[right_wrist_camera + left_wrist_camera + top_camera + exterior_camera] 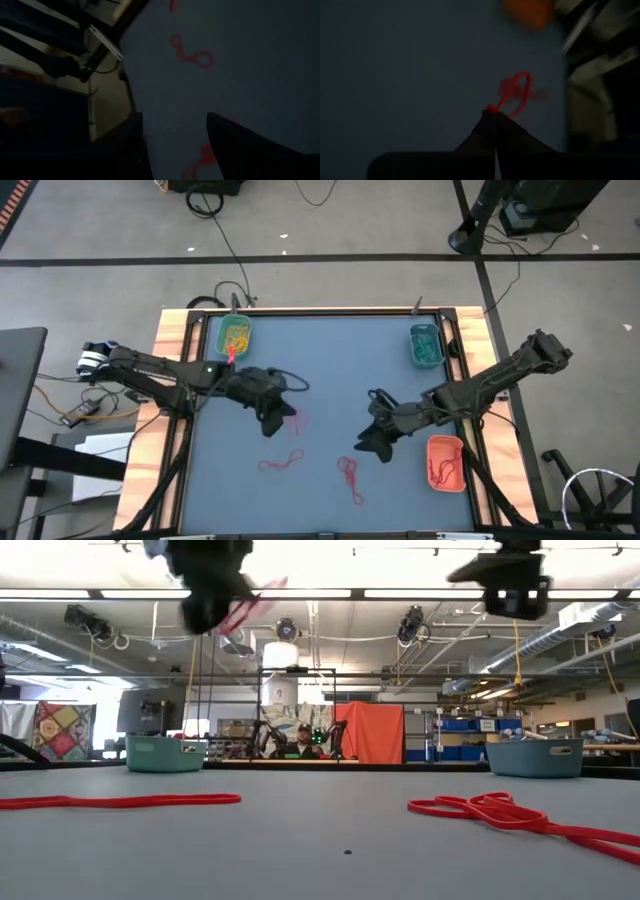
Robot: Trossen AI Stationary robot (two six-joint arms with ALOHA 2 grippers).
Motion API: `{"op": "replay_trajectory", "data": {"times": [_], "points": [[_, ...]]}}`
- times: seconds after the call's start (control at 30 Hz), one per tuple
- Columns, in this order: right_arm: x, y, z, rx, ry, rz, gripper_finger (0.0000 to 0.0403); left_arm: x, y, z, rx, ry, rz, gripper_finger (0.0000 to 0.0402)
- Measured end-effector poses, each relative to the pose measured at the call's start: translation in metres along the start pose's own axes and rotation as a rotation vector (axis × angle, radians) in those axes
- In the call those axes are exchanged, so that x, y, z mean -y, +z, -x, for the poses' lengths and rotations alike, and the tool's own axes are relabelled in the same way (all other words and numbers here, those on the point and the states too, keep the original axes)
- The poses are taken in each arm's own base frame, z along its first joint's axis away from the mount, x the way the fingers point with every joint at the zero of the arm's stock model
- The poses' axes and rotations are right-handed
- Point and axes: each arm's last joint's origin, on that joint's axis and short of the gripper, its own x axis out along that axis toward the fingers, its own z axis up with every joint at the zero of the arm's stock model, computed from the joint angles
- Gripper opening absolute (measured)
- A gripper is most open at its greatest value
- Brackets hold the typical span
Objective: Sort rubber bands into baskets
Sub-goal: Put the red rubber band into the orange bin
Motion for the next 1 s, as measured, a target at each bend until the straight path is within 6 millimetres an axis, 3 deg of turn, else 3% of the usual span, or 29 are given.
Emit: {"op": "replay_trajectory", "data": {"times": [0.17,0.4,0.6,1.0], "points": [[0.001,0.009,-0.011,0.037,0.040,0.010,0.0231,0.017,0.025,0.011,0.135,-0.079,-0.035,0.0001],[0.004,0.026,-0.015,0.111,0.072,0.019,0.0231,0.025,0.038,0.014,0.254,-0.142,-0.035,0.0001],[0.004,0.048,-0.012,0.210,0.166,0.028,0.0231,0.029,0.046,0.002,0.347,-0.173,-0.023,0.0000],[-0.002,0.059,-0.008,0.242,0.288,0.087,0.0231,0.033,0.058,-0.019,0.473,-0.259,0.013,0.0000]]}}
